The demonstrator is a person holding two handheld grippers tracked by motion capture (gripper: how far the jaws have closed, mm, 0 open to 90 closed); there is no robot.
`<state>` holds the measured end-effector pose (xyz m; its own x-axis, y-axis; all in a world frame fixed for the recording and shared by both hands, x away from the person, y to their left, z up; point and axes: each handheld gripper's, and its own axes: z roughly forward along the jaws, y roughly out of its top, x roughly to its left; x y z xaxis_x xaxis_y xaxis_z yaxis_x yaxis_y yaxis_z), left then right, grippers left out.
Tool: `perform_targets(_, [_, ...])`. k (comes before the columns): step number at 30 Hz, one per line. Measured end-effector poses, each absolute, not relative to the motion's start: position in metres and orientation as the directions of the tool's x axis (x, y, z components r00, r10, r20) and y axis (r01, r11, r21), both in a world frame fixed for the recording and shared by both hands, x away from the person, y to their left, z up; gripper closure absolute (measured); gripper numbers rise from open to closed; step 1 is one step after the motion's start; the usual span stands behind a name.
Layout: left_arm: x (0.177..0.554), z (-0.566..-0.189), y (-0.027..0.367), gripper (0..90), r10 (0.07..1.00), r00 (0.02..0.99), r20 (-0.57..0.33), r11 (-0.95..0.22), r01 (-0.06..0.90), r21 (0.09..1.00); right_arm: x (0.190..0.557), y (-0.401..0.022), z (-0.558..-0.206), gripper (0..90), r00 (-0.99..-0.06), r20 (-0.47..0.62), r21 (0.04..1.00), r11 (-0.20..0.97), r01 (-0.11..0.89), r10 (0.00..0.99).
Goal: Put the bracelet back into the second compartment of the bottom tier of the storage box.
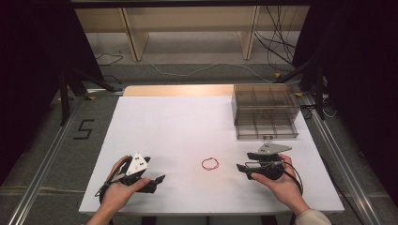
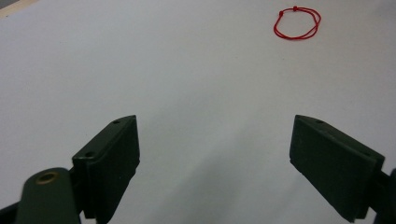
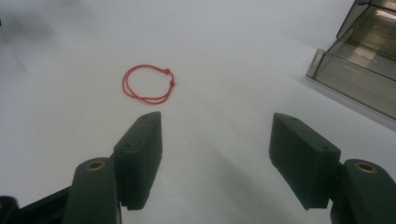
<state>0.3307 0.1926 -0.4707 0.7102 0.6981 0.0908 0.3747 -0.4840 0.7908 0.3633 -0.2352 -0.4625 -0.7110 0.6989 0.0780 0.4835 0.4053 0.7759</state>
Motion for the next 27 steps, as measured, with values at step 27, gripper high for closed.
perform_targets(27, [0.331, -0.471, 0.193, 15.9, 0.7, 0.709, 0.089, -0.482, 0.376, 0.792, 0.391, -0.185, -0.468, 51.2, -0.748, 0.049, 0.74, 0.48, 0.472, 0.661])
